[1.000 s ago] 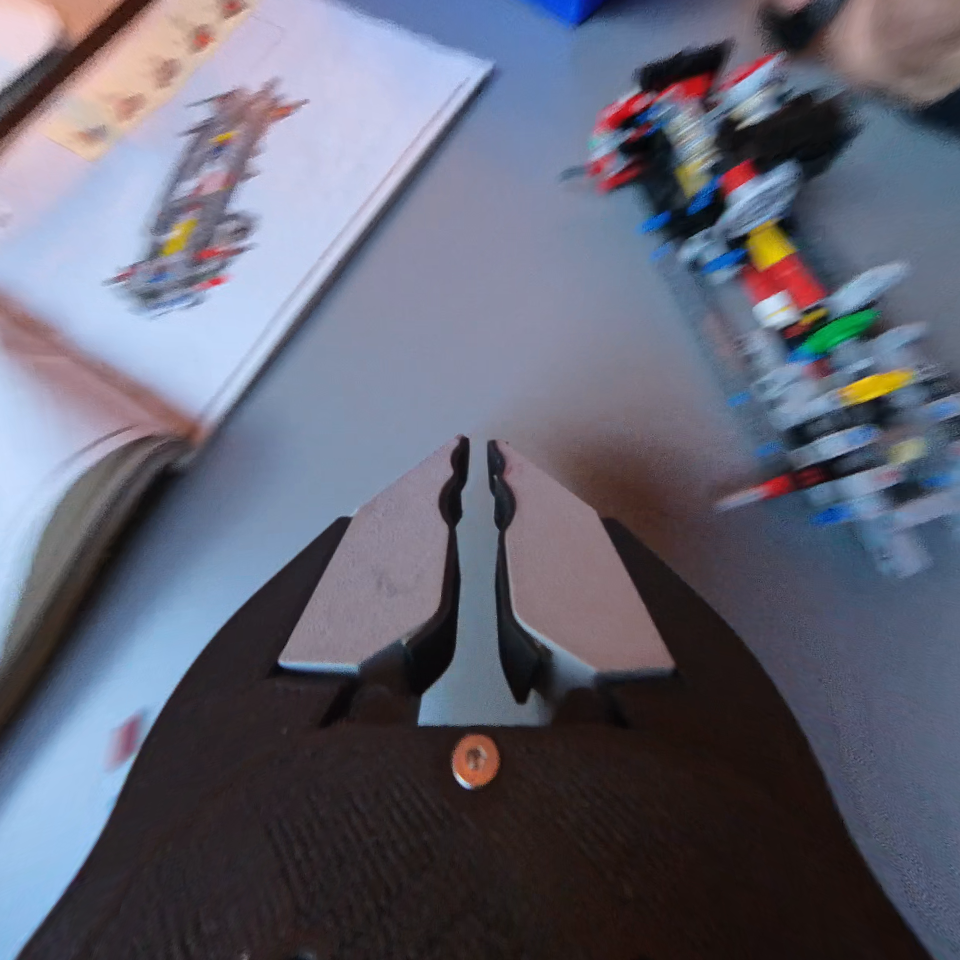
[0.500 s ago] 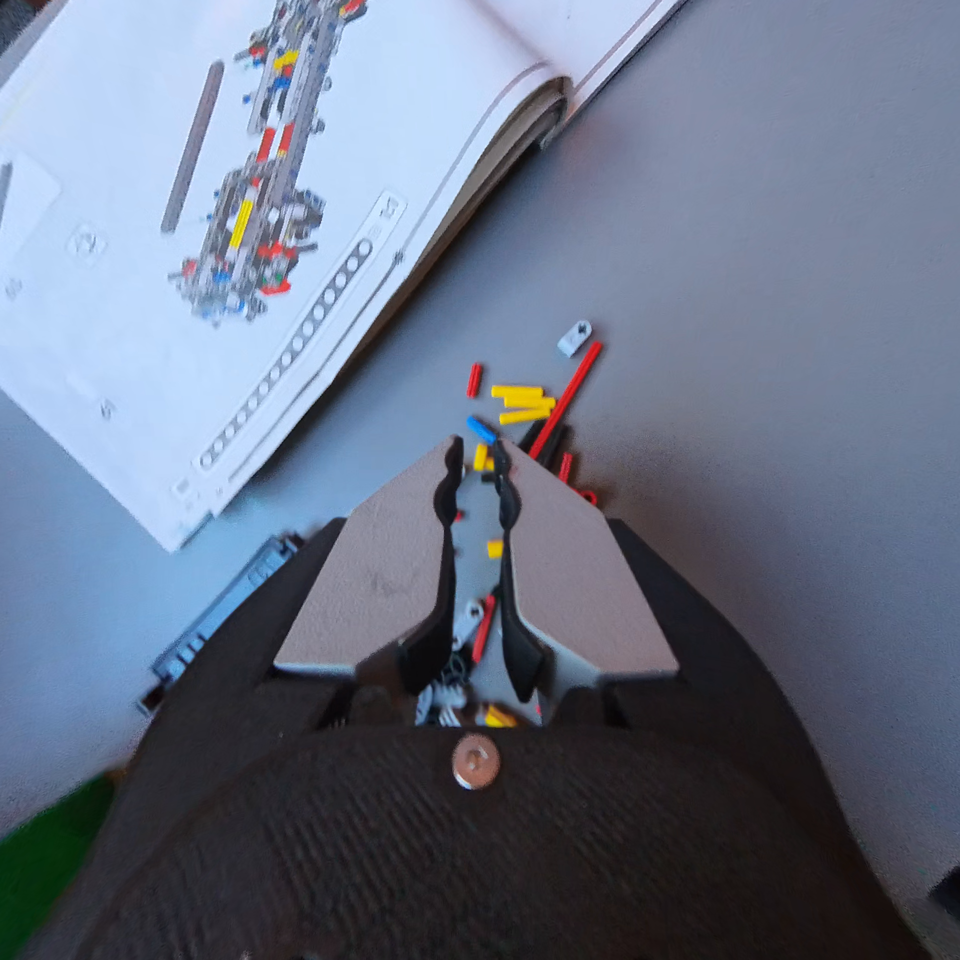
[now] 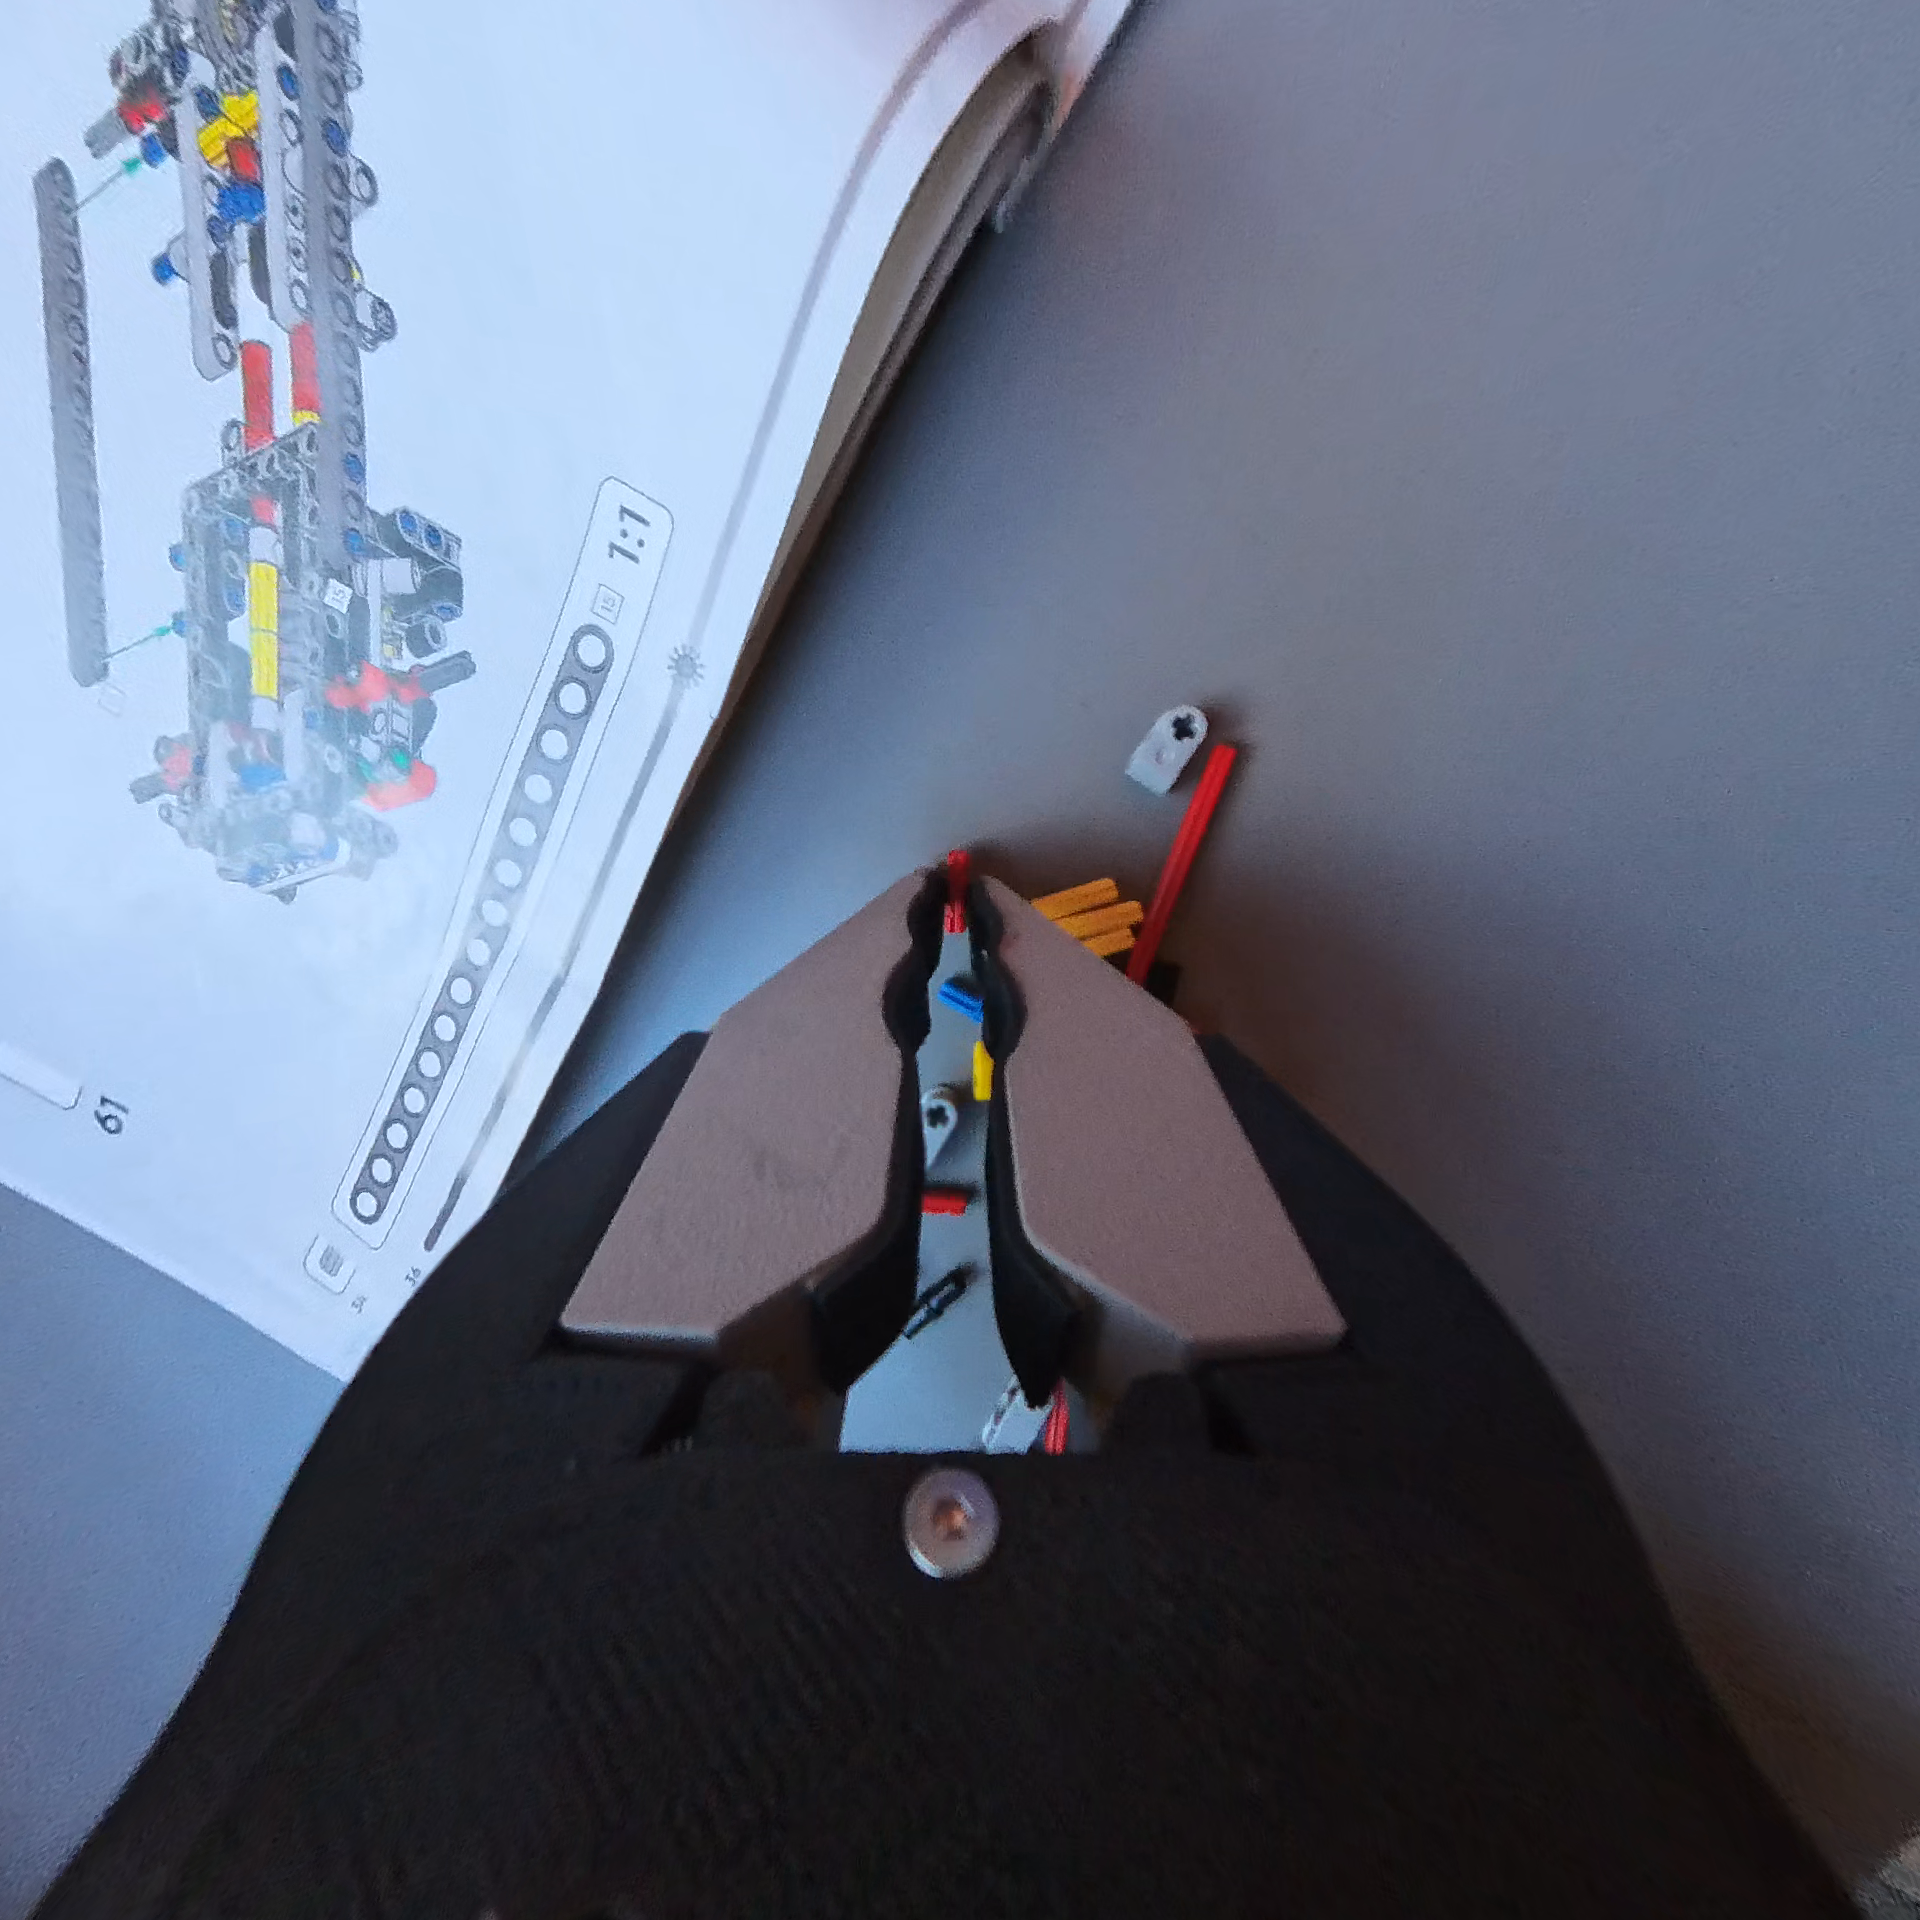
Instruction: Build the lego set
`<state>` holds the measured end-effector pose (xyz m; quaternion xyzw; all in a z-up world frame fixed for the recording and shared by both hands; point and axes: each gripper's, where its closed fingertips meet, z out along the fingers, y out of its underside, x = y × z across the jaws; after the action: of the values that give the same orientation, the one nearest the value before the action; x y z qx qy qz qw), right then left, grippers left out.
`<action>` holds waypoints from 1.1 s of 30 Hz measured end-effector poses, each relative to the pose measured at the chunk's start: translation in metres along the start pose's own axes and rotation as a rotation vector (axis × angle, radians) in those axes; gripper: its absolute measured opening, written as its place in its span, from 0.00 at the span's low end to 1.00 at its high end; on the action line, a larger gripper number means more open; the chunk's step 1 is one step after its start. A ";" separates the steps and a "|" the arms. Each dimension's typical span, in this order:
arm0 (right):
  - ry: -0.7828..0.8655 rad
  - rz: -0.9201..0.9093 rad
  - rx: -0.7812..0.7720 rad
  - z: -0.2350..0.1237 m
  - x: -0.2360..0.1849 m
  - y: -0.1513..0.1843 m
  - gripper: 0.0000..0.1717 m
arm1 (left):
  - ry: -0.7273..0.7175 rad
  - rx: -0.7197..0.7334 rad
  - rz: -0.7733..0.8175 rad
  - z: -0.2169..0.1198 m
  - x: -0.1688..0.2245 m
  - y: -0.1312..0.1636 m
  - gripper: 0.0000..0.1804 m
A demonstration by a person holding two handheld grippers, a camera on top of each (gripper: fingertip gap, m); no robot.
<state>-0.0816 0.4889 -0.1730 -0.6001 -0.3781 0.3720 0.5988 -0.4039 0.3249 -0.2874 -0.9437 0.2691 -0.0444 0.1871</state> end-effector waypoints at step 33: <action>0.009 0.057 0.073 -0.008 0.008 -0.012 0.00 | 0.152 0.370 0.029 -0.006 0.121 -0.089 0.16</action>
<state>-0.0712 0.4922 -0.1610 -0.5901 -0.3445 0.3996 0.6110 -0.2583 0.3291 -0.2508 -0.8832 0.2833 -0.1616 0.3369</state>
